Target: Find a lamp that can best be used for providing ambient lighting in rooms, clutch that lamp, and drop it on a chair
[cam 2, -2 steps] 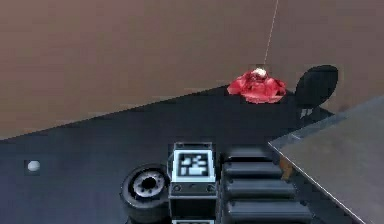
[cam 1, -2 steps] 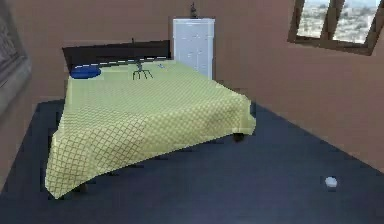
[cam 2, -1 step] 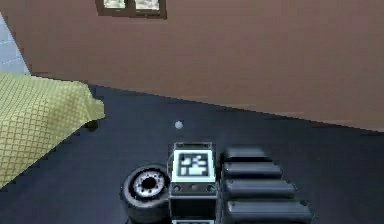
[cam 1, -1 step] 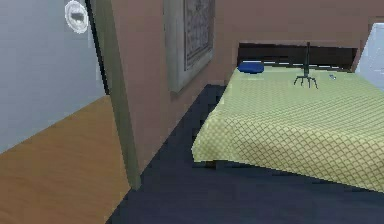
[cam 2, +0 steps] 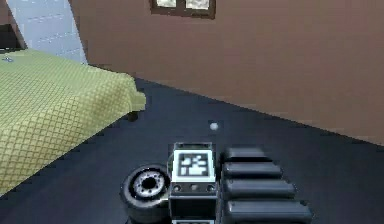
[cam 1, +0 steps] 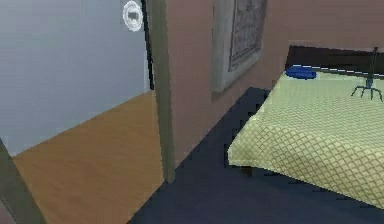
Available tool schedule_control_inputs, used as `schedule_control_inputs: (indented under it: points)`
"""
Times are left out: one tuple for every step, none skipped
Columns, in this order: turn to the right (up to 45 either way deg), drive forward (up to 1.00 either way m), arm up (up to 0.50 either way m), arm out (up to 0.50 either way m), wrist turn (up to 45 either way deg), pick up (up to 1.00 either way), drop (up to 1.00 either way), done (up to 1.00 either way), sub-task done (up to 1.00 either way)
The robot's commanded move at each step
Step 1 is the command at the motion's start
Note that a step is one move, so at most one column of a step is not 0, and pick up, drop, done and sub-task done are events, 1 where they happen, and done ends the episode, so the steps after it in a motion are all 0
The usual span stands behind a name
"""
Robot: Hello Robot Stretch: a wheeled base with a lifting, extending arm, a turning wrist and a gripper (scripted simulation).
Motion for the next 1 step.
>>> schedule_control_inputs:
  points:
    - [45.0,0.00,0.00,0.00,0.0,0.00,0.00,0.00,0.00]
